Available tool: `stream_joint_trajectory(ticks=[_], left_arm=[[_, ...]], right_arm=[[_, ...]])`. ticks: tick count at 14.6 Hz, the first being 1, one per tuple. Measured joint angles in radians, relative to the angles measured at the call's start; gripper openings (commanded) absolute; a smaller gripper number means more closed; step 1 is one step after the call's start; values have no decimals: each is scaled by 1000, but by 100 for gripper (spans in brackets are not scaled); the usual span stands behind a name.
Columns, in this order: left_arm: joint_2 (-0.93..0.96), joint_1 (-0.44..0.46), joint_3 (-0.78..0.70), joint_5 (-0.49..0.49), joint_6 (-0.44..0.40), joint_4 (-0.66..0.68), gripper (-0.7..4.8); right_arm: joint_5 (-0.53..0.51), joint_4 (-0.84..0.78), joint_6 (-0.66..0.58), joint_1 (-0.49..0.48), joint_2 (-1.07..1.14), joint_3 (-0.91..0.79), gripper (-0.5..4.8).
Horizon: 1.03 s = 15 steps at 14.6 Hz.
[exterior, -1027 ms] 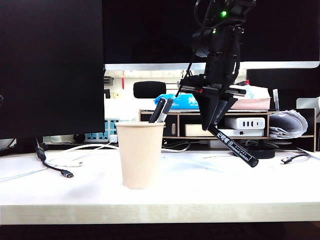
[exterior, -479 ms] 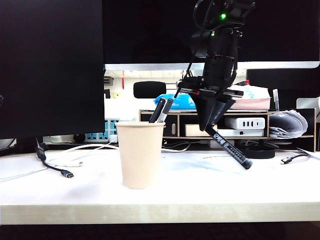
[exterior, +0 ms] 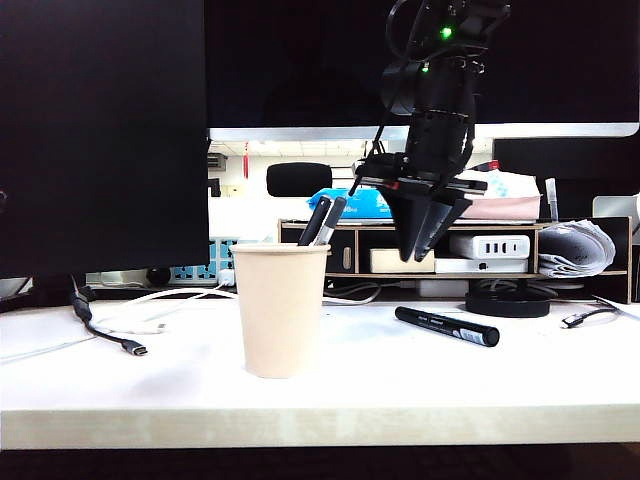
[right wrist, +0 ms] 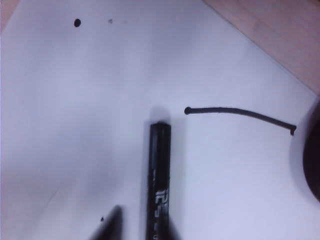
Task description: Pick up the marker from the paper cup and put it on the table.
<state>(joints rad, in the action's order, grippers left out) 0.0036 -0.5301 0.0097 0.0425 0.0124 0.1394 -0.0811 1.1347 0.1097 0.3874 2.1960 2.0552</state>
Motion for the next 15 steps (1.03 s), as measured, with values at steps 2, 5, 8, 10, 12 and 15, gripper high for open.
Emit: stream_joint_trajectory(ticks=[2, 5, 8, 10, 12, 15], left_arm=[[0, 0, 0, 0, 0, 0, -4], [0, 0, 0, 0, 0, 0, -4], [0, 0, 0, 0, 0, 0, -4], [0, 0, 0, 0, 0, 0, -4], [0, 0, 0, 0, 0, 0, -4], [0, 0, 0, 0, 0, 0, -4]], right_arm=[[1, 87, 19, 0, 2, 60, -6], [-21, 199, 42, 9, -188, 101, -7], [-29, 75, 10, 26, -477, 112, -7], [-26, 0, -19, 22, -616, 88, -6], [-27, -47, -23, 35, -739, 33, -6], [-28, -125, -40, 44, -961, -216, -7]])
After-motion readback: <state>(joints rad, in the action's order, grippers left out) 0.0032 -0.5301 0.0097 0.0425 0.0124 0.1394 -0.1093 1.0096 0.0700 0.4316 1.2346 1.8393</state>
